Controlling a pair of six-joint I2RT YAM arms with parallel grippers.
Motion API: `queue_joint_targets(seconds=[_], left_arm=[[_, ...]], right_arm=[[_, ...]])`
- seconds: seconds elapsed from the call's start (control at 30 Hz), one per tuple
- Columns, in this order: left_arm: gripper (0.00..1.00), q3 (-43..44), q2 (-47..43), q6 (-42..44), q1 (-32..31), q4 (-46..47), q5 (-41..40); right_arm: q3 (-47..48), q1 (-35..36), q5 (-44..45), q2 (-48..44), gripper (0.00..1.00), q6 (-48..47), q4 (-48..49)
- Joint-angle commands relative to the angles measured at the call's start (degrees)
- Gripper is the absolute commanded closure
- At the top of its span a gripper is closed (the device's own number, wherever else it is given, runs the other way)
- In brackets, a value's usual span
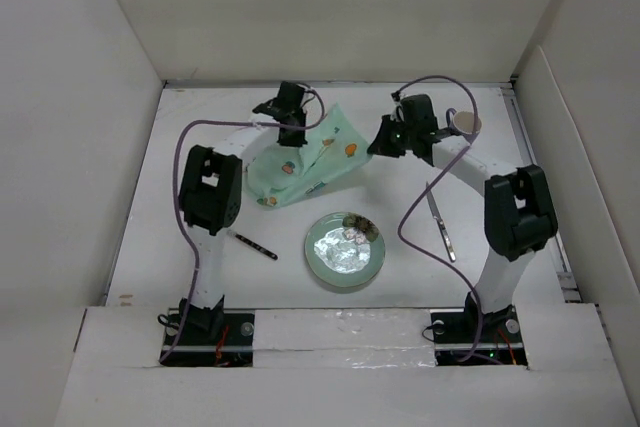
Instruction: Set the dinner table for one person
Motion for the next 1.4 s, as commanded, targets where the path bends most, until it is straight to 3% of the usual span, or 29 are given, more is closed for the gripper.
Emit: queue_joint_targets(seconds=[0.0,0.07,0.1,0.13,0.17,0.23,0.33,0.5,0.57,0.7,0.77,0.8,0.83,0.9,1.2,1.37], left_arm=[[1.00,-2.5,-13.3,-3.1,5.6,2.4,-0.7],[1.00,-5.1,-15.7,-3.3,7.6,1.2,-3.1],[0.92,-5.7,-16.2,-3.2,8.1,0.4,-4.5],[0.80,-7.3,-16.6,-3.5,8.1,-1.1,-7.4],[0.56,-8.6,-17.5,-3.9,9.1,-1.0,-8.0],[0.42,-13.5,-18.6,-4.9,11.8,1.8,-3.2],[0.42,-17.7,-19.7,-7.3,15.8,5.6,4.6],[0.33,-17.5,-16.4,-5.3,16.3,8.0,14.4],[0.33,-16.1,-13.6,-5.1,16.3,8.7,13.6],[0.41,-11.8,-8.3,-5.7,16.3,8.7,12.2],[0.90,-8.0,-5.3,-7.4,16.3,9.3,14.0],[0.90,-8.0,-5.3,-7.4,16.3,9.3,14.0],[1.00,-7.7,-5.2,-8.2,16.3,9.1,13.6],[1.00,-8.6,-7.1,-10.0,16.3,10.4,13.0],[1.00,-13.1,-34.9,-14.0,17.5,8.0,-0.4],[1.00,-12.6,-45.2,-14.3,17.5,4.1,-6.6]], right_arm=[[4.4,0.7,0.5,-7.6,1.00,-2.8,1.0],[5.1,1.3,0.8,-8.2,1.00,-3.9,-0.7],[5.1,1.3,1.2,-8.5,1.00,-4.3,-1.6],[4.8,1.8,1.6,-8.7,1.00,-4.5,-1.5],[4.2,1.8,1.8,-8.8,1.00,-4.5,-1.3],[3.2,1.8,1.5,-8.4,1.00,-4.4,-0.6],[3.0,1.3,1.5,-7.9,1.00,-4.6,-1.0],[4.0,1.3,1.1,-7.1,1.00,-5.3,-1.8],[4.5,1.3,0.9,-6.5,1.00,-5.5,-2.4],[4.6,1.3,0.6,-6.7,1.00,-5.5,-2.6],[5.1,1.3,1.1,-7.0,1.00,-5.6,-3.5],[5.1,1.3,1.1,-7.0,1.00,-5.6,-3.5],[5.4,1.3,1.2,-7.5,1.00,-6.0,-4.1],[6.2,1.3,2.5,-9.3,1.00,-6.5,-5.3],[13.8,1.3,8.8,-22.5,1.00,-9.0,-13.3],[24.1,1.3,10.2,-25.4,1.00,-7.7,-19.0]])
